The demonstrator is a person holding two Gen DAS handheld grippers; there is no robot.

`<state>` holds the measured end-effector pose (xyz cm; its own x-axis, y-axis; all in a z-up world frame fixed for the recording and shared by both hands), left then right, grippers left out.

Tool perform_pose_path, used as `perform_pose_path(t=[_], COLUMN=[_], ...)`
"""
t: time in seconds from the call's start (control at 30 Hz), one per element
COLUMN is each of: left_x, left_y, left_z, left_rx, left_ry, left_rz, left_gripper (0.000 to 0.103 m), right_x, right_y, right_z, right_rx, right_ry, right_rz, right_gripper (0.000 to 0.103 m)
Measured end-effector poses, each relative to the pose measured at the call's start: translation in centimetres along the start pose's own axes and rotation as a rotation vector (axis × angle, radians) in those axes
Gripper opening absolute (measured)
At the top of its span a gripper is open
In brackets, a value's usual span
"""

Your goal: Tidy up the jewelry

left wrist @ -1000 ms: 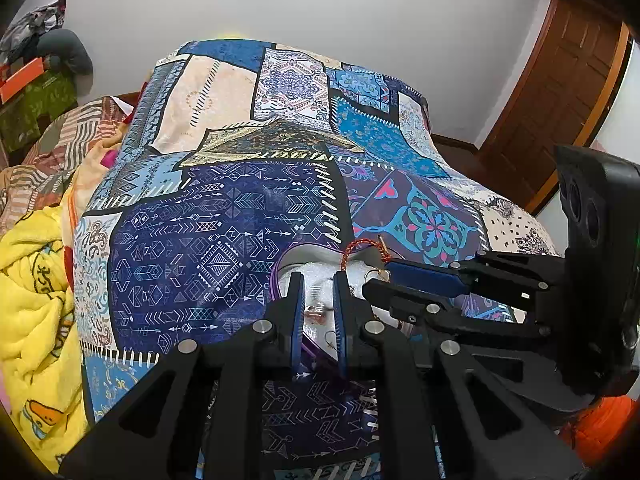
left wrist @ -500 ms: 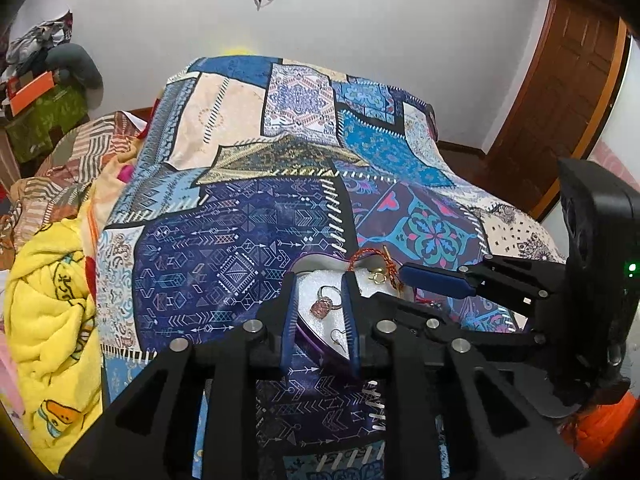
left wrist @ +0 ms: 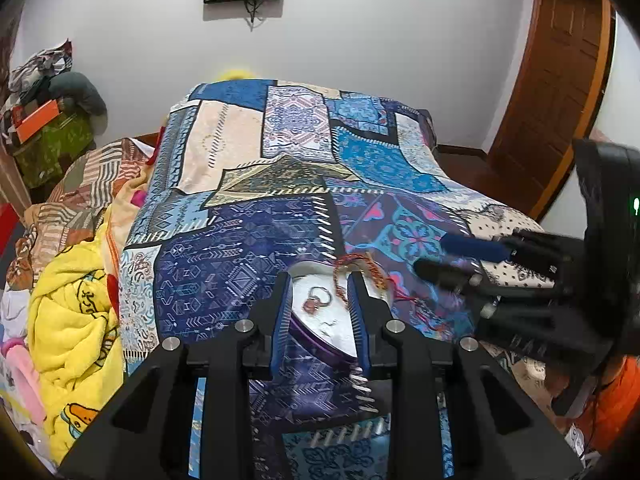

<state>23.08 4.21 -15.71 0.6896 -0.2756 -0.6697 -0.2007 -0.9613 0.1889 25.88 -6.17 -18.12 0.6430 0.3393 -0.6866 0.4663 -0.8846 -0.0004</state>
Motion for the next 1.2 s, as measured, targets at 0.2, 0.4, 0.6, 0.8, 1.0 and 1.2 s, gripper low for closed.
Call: perform_pose_path(t=[0.2,0.4,0.6,0.8,1.0,1.2], left_x=[-0.1,1.0,2.3,3.6,4.4,5.0], left_y=[1.8,3.8,5.2,5.1,4.7,5.0], left_z=[0.5,1.6,3.0,4.7,6.0,6.5], left_rx=[0.024,0.047,0.054,0.045,0.05,0.065], left_ry=[-0.015,-0.06,-0.117,-0.167,-0.205,-0.211], left_rz=[0.02,0.051,0.08,0.08,0.079,0.077], left_gripper=[0.029,0.031,0.031,0.031,0.031,0.031], right_x=[-2.1,-2.3,-1.3,0.9,2.7,2.9], right_y=[2.9,4.5,4.7,3.1,2.0,1.8], right_z=[0.1,2.3,5.3,8.2,9.2,9.2], right_rx=[0.047,0.05,0.046,0.025,0.019,0.014], right_ry=[0.018,-0.035,-0.1,-0.181,-0.22,-0.21], right_rz=[0.051,0.065,0.051,0.007,-0.028,-0.034], right_gripper=[0.037,0.037,0.037,0.037,0.037,0.033])
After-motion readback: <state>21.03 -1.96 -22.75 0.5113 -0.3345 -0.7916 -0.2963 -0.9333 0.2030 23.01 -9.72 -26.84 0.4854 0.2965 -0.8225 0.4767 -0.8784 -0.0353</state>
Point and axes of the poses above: each gripper's, at about its wrist camera, not at the fingertips, and x roughly the way its jaws point, y to its right, z to its underside, the point moved 7 cm from there along x, roughly the way its jaws point, and after that the axes turned 7 degrees about z, right-handed, at the moved point
